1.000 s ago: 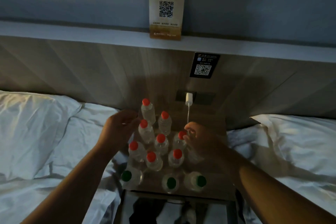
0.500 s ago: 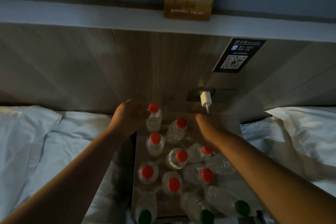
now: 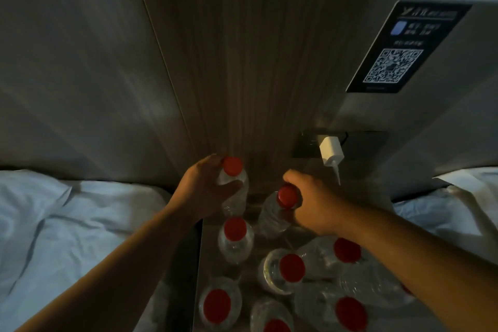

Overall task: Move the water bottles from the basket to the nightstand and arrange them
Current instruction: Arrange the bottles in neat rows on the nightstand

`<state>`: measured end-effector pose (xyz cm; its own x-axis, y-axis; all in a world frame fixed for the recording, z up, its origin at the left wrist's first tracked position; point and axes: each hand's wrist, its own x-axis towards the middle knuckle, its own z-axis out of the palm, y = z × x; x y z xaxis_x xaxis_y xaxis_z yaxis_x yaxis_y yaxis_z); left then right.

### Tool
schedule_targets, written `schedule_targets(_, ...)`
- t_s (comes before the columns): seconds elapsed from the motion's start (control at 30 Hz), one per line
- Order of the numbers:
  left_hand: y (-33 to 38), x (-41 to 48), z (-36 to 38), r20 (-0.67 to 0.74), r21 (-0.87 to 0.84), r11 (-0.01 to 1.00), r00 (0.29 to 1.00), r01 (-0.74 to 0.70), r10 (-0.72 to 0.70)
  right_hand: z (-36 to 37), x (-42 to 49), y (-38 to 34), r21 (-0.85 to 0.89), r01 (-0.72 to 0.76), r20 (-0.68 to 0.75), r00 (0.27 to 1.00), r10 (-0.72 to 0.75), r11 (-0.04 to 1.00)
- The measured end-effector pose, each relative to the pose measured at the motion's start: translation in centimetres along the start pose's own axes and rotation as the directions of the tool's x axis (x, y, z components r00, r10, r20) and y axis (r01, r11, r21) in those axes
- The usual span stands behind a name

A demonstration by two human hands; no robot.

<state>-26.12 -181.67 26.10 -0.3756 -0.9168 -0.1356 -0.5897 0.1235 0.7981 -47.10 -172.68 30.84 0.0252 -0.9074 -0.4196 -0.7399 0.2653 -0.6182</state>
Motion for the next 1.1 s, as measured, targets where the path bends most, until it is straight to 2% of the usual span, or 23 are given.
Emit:
schedule_targets(0.1,-0.7,0.0,0.7,-0.059,-0.016,0.998,0.996,-0.061,0.06,-0.2,0.1,-0.1,-0.01,0.0,0.02,1.0,0.0,1.0)
schedule_targets(0.3,-0.8,0.9,0.3,-0.205,-0.151,0.986,0.978,-0.067,0.035,-0.3,1.6,-0.6,-0.042,0.067,-0.169,0.983,-0.074,0.997)
schedule_targets(0.47,-0.9,1.5,-1.0,-0.242,-0.112,0.991,0.969,-0.067,0.038,0.1,4.1,-1.6,-0.008,0.067,-0.254,0.965,-0.067,0.998)
schedule_targets(0.63,-1.4,2.1,-1.6,-0.292,0.005,0.997,0.953,-0.08,0.078,1.3,6.6,-2.9,0.017,0.05,-0.356,0.934,-0.04,0.999)
schedule_targets(0.77,-3.6,2.2,-0.5,-0.288,0.053,0.995,0.952,-0.088,0.1,1.9,7.2,-2.8,0.123,0.044,-0.343,0.939,0.001,0.991)
schedule_targets(0.93,-5.7,2.3,0.9,-0.233,-0.022,1.0,0.972,0.002,-0.007,2.9,7.8,-2.0,0.274,-0.119,-0.247,0.95,0.19,0.954)
schedule_targets(1.1,-5.8,2.5,1.5,-0.217,-0.068,0.997,0.975,0.022,-0.036,3.3,8.4,-1.8,0.213,-0.071,-0.214,0.97,0.117,0.975)
